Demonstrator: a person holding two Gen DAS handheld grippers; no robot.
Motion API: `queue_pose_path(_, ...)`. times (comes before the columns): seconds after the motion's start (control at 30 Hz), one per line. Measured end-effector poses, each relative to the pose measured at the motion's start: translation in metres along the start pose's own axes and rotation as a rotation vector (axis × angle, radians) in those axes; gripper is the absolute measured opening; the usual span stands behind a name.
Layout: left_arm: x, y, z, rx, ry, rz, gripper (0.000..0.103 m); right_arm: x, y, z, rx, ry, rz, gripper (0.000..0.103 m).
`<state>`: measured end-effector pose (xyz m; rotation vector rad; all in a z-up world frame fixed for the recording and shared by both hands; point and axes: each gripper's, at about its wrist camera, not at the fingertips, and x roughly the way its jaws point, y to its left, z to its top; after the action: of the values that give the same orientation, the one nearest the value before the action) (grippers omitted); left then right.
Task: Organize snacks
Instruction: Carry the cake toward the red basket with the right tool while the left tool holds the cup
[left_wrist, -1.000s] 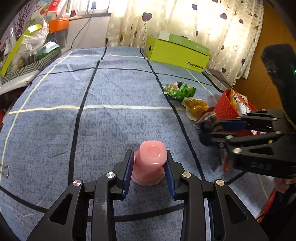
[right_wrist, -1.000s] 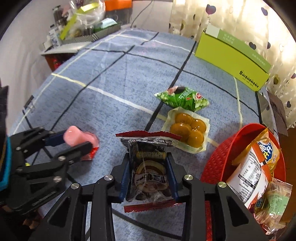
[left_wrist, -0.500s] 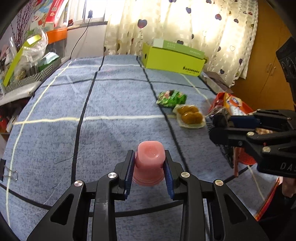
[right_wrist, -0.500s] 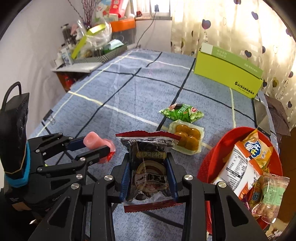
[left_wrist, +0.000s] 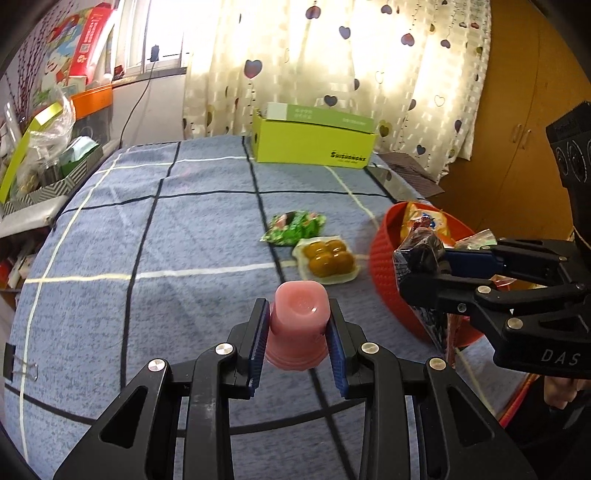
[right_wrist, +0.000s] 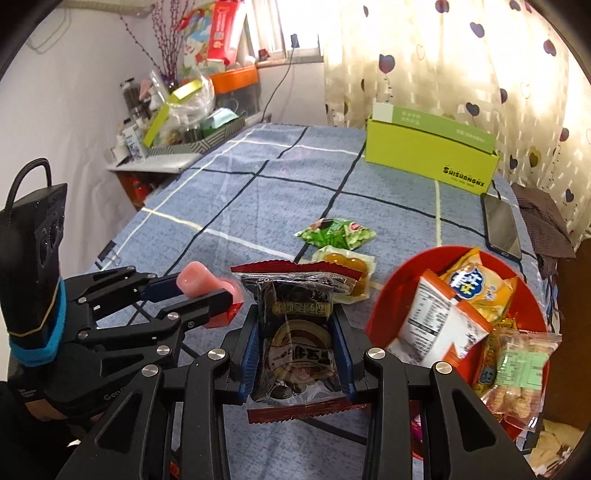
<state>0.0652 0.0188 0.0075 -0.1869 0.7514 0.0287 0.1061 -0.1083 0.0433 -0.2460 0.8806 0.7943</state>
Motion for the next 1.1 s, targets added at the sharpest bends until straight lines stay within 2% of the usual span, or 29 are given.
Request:
queue_pose_path(0.53, 0.001, -0.041, 0.02, 0.044, -0.028, -0.049, 0.031, -0.028, -0.039, -0.013, 0.081, -0.047, -0.014, 0.033)
queue_pose_path(1.1, 0.004, -0.065, 0.028, 0.069, -0.033, -0.086, 0.031, -0.053, -0.085, -0.025, 0.192, -0.094, -0.073, 0.033)
